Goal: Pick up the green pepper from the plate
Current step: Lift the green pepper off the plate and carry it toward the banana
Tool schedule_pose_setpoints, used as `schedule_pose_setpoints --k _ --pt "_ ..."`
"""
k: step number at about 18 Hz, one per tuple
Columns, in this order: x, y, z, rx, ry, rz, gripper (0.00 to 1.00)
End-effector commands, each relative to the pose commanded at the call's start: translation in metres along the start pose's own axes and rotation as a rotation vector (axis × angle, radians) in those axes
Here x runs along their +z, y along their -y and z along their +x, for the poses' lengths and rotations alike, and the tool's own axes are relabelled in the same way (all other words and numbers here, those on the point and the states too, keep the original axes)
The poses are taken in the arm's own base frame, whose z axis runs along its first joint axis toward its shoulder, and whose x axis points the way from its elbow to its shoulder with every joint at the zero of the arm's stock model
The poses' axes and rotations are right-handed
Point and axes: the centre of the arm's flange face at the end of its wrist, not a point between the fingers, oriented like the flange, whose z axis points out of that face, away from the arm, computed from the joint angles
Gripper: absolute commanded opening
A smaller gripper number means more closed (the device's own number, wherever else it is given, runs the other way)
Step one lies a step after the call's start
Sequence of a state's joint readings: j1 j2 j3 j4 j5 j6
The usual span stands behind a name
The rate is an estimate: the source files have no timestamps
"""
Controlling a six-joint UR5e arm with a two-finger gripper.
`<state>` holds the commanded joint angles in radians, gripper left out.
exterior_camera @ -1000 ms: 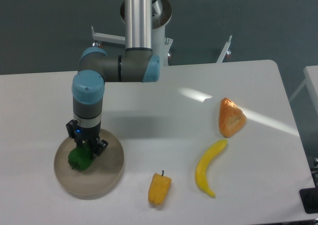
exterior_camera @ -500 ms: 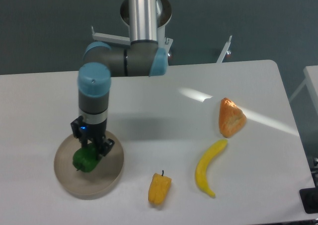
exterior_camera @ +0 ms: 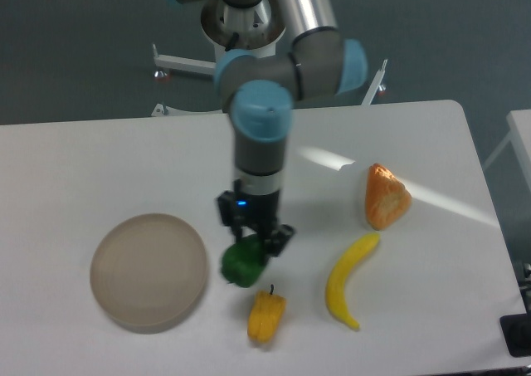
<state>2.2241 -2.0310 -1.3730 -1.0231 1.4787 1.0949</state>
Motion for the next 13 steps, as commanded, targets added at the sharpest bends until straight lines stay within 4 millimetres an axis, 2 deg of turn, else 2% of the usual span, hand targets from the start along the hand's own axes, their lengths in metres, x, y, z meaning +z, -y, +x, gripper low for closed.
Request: schedule_pose_setpoints --k 2,4,7,13 --pt "-0.002 -0.021 -0.018 0.014 0.009 -0.008 0.32" --pt "-0.001 -0.033 -0.03 0.037 0.016 -0.014 0.32" --pt "-0.004 -0.038 -0.04 0.043 0.026 -0.013 0.32" --pt "-0.006 -0.04 -0.044 0.042 0.033 -0.012 0.32"
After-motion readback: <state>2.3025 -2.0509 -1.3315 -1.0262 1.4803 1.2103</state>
